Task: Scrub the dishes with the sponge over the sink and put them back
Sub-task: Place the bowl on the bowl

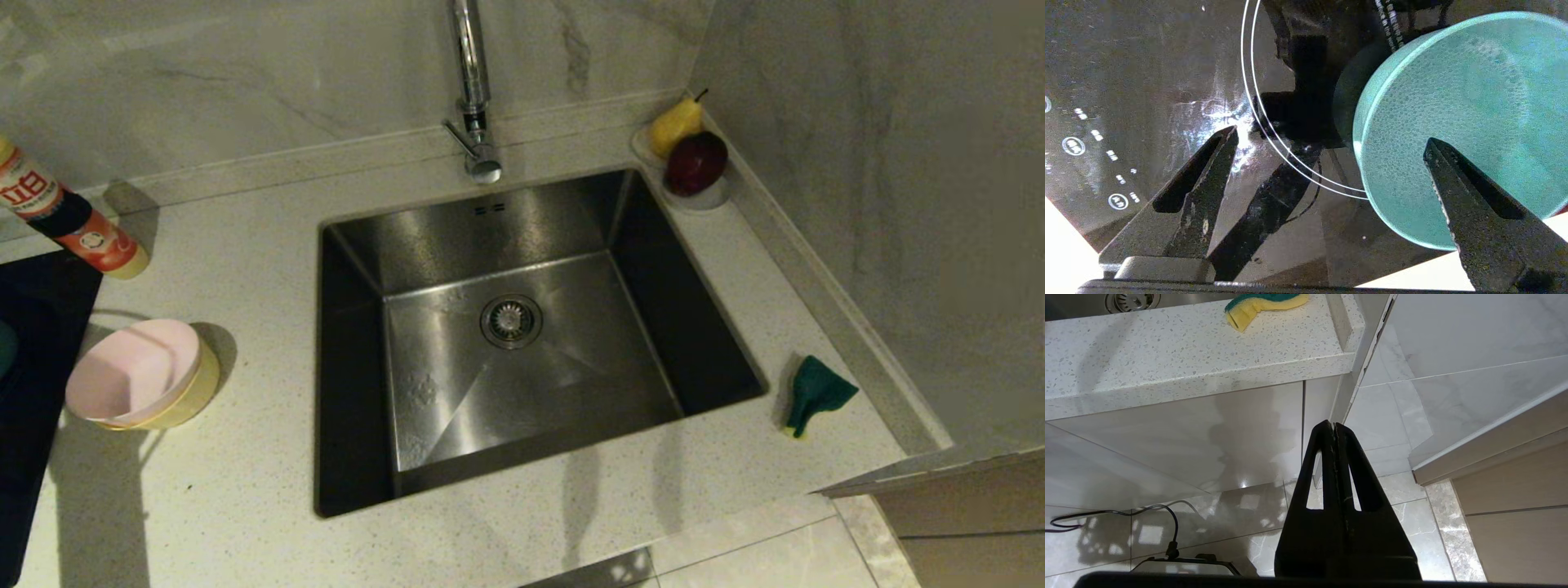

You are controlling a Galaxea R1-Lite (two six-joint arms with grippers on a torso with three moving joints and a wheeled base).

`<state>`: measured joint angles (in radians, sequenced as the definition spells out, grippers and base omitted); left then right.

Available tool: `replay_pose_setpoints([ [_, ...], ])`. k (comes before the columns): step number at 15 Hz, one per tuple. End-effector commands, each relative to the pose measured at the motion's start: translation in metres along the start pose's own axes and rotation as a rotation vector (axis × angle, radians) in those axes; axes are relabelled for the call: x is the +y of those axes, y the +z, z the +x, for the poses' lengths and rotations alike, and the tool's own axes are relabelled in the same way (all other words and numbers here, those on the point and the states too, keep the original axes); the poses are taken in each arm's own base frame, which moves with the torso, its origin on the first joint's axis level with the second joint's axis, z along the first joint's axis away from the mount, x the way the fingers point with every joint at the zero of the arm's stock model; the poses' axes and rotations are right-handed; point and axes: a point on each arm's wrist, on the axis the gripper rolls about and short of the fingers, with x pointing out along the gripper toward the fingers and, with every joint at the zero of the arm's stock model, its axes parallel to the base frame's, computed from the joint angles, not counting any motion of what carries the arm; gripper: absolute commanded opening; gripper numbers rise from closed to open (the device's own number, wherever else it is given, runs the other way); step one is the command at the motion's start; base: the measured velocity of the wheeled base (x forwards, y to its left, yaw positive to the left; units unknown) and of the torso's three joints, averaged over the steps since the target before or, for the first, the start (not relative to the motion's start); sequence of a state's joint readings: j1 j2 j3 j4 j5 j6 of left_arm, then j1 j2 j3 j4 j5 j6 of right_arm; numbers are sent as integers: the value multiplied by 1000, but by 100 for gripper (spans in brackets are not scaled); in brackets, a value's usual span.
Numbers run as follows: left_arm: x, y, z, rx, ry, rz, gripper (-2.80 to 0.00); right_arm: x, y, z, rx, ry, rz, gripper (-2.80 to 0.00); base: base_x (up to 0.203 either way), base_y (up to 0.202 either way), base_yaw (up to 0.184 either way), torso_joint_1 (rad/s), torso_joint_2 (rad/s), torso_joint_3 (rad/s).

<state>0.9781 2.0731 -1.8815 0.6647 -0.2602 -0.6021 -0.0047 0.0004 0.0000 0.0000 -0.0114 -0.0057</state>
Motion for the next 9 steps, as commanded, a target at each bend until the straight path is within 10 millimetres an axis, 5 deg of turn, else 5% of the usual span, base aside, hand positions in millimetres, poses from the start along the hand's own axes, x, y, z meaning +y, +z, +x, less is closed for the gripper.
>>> replay_pose_setpoints([
  [1, 3, -1, 8, 21, 10, -10, 0, 0, 0, 0, 1, 0, 0, -280, 0, 0, 0, 0, 0, 0],
  [7, 9, -3, 22, 53, 31, -21, 0, 0, 0, 0, 1, 0, 0, -280, 0, 0, 0, 0, 0, 0],
  [8, 9, -3, 22, 52, 30, -20, -280, 0, 0, 0, 1, 0, 0, -280, 0, 0, 0, 0, 0, 0],
  [9, 9, -3, 22, 52, 30, -21, -280, 0, 0, 0, 1, 1, 0, -280, 0, 0, 0, 0, 0, 0],
])
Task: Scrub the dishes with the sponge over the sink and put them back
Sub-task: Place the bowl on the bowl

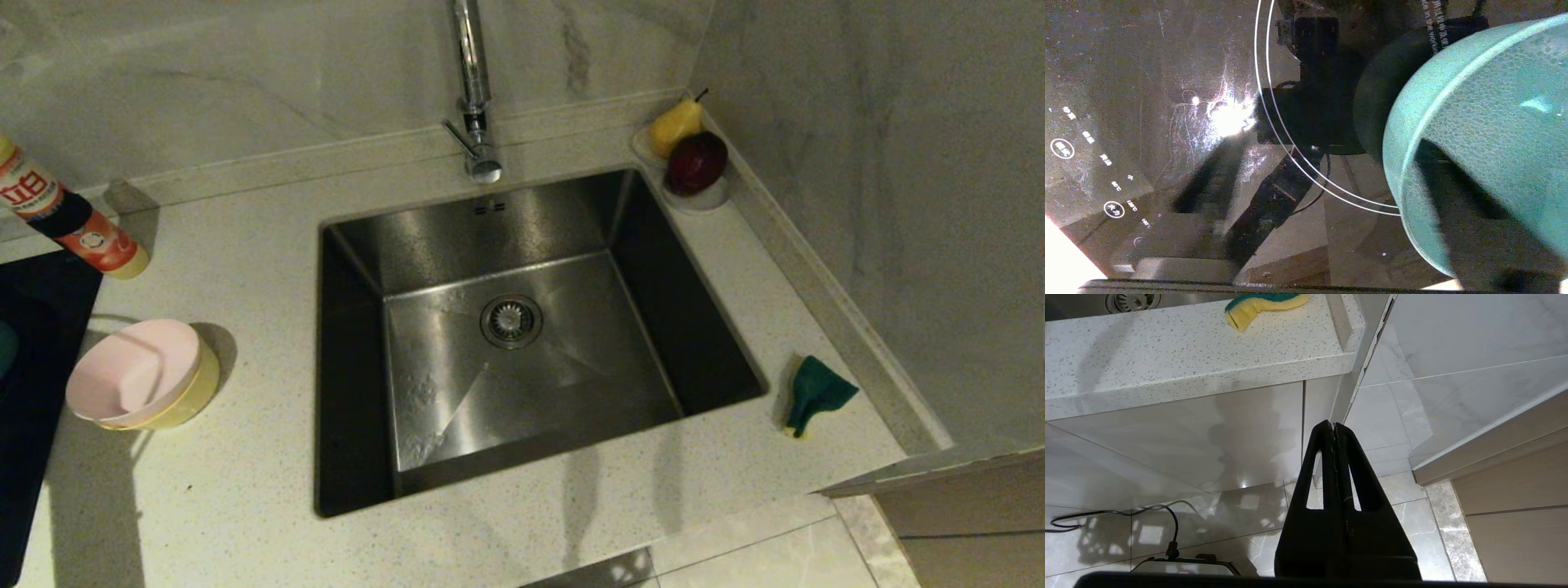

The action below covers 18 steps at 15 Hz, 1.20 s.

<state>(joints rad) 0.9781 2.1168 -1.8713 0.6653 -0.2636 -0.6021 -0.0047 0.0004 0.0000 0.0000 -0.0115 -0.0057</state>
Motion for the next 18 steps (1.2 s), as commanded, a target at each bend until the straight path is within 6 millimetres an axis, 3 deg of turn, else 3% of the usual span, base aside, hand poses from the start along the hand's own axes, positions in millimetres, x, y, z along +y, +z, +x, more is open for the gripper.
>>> replay_pose_setpoints([
  [1, 1, -1, 2, 9, 4, -6, -280, 0, 0, 0, 0, 0, 0, -280, 0, 0, 0, 0, 0, 0],
  [4, 2, -2, 5, 17, 8, -10, -280, 0, 0, 0, 1, 0, 0, -280, 0, 0, 0, 0, 0, 0],
  [7, -3, -2, -9, 23, -42, -13, -280, 0, 0, 0, 1, 0, 0, -280, 0, 0, 0, 0, 0, 0],
  [11, -14, -11, -54, 32, -119, 0, -280, 0, 0, 0, 0, -1, 0, -280, 0, 0, 0, 0, 0, 0],
  [14, -22, -24, -99, 48, -205, 30, -280, 0, 0, 0, 0, 0, 0, -280, 0, 0, 0, 0, 0, 0],
  [18, -29, -53, -144, 83, -231, 224, -280, 0, 0, 0, 1, 0, 0, -280, 0, 0, 0, 0, 0, 0],
])
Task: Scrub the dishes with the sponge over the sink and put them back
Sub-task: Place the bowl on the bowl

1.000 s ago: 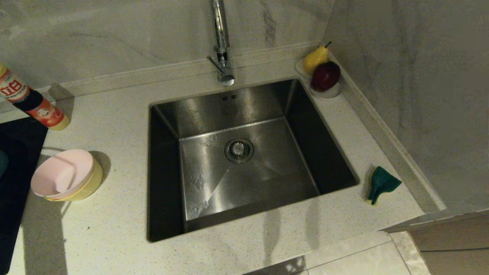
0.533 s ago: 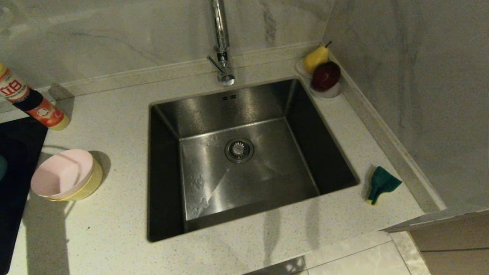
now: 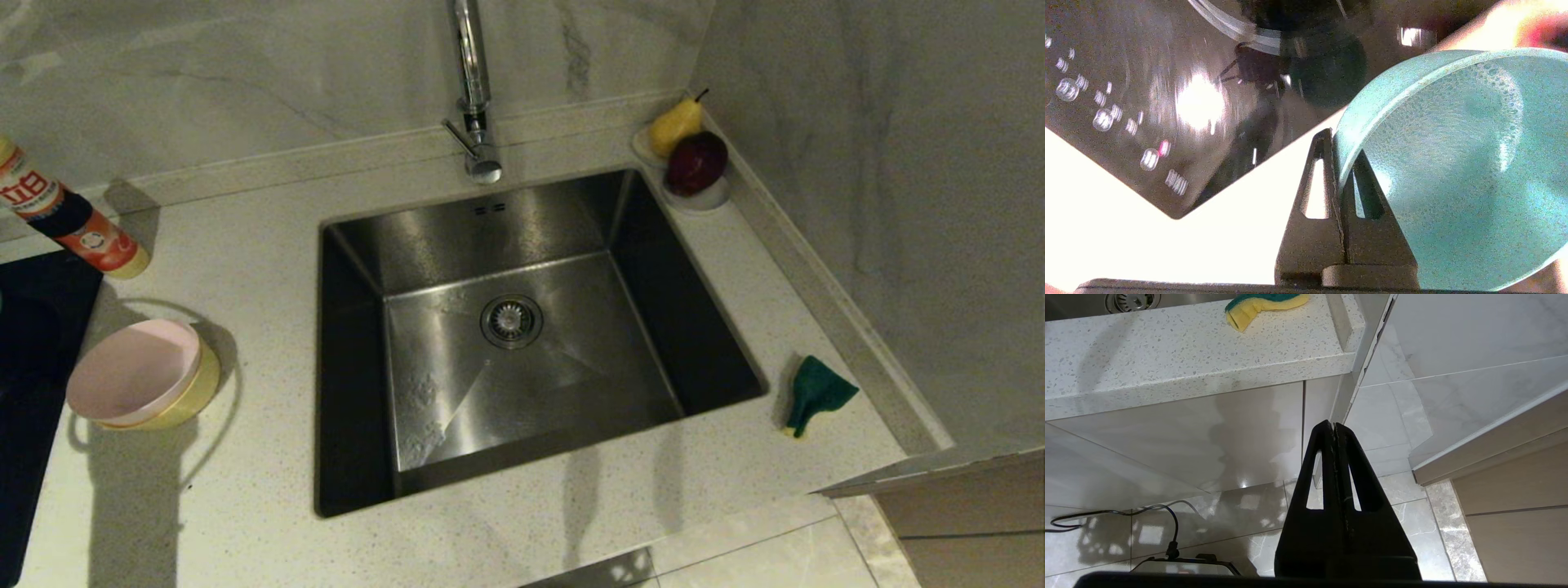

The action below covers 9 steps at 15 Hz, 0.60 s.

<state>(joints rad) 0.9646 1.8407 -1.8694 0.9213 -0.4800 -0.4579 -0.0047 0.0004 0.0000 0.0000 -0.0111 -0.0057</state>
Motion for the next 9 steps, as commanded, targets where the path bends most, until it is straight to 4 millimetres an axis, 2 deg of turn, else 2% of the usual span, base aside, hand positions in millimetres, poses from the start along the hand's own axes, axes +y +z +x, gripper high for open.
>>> replay_pose_setpoints([
  [1, -23, -23, -26, 1, -39, 103, -280, 0, 0, 0, 1, 0, 0, -280, 0, 0, 0, 0, 0, 0],
  [6, -61, -67, -16, 112, -63, 262, -280, 0, 0, 0, 1, 0, 0, -280, 0, 0, 0, 0, 0, 0],
  [9, -67, -100, -5, 182, 2, 380, -280, 0, 0, 0, 1, 0, 0, -280, 0, 0, 0, 0, 0, 0],
])
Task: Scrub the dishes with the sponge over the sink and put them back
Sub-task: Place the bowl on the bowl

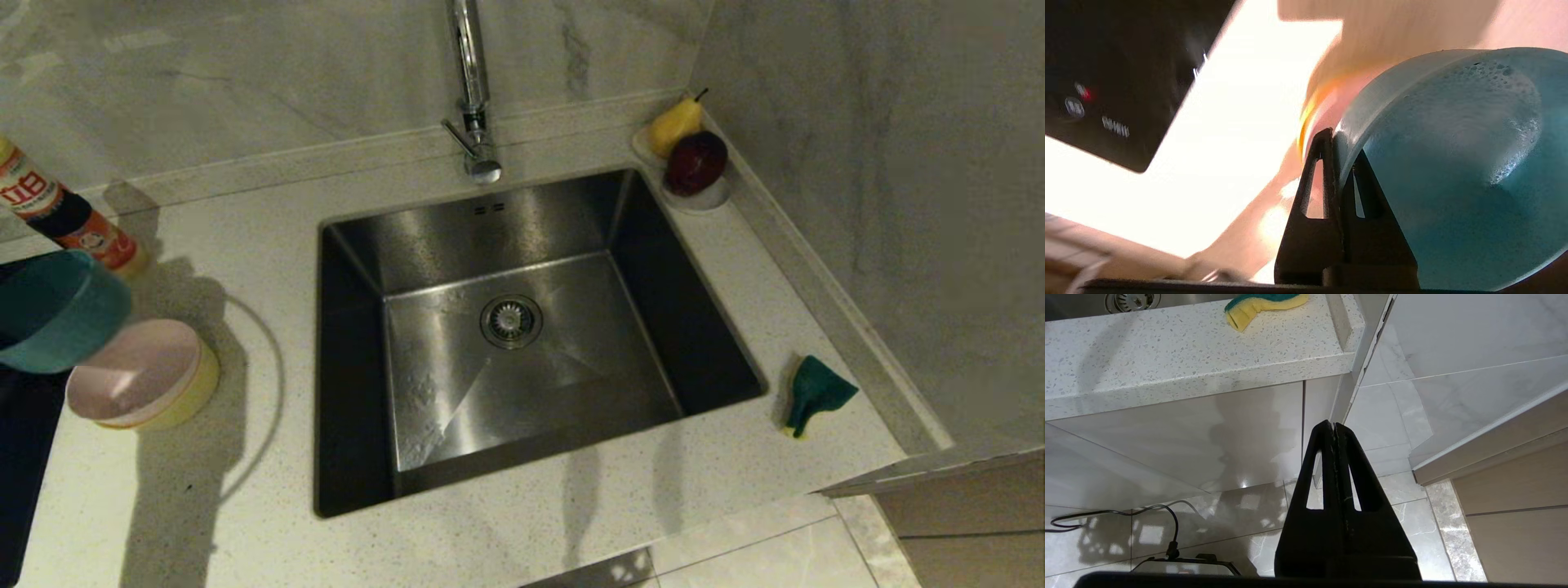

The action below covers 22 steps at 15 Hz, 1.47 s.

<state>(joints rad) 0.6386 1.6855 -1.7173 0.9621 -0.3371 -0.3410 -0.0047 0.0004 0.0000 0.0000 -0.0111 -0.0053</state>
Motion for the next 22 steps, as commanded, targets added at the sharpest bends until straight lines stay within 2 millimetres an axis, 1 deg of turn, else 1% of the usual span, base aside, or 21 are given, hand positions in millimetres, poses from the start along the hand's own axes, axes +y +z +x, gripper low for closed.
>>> replay_pose_setpoints([
  [1, -13, -23, 2, 54, 3, 65, -280, 0, 0, 0, 1, 0, -1, -280, 0, 0, 0, 0, 0, 0],
  [2, -14, -26, 2, 55, 2, 75, -280, 0, 0, 0, 1, -1, -1, -280, 0, 0, 0, 0, 0, 0],
  [3, -12, -28, 7, 62, 7, 78, -280, 0, 0, 0, 1, -1, -1, -280, 0, 0, 0, 0, 0, 0],
  [7, -3, -29, 25, 24, 113, 106, -280, 0, 0, 0, 1, 0, -1, -280, 0, 0, 0, 0, 0, 0],
  [9, -1, -32, 28, 18, 114, 122, -280, 0, 0, 0, 0, -1, -1, -280, 0, 0, 0, 0, 0, 0],
  [14, 6, -42, 36, 64, 129, 139, -280, 0, 0, 0, 1, 0, -1, -280, 0, 0, 0, 0, 0, 0],
  [18, 5, -34, 45, -19, 96, 138, -280, 0, 0, 0, 1, 0, -1, -280, 0, 0, 0, 0, 0, 0],
  [22, 4, -32, 46, -39, 79, 108, -280, 0, 0, 0, 1, 0, -1, -280, 0, 0, 0, 0, 0, 0],
])
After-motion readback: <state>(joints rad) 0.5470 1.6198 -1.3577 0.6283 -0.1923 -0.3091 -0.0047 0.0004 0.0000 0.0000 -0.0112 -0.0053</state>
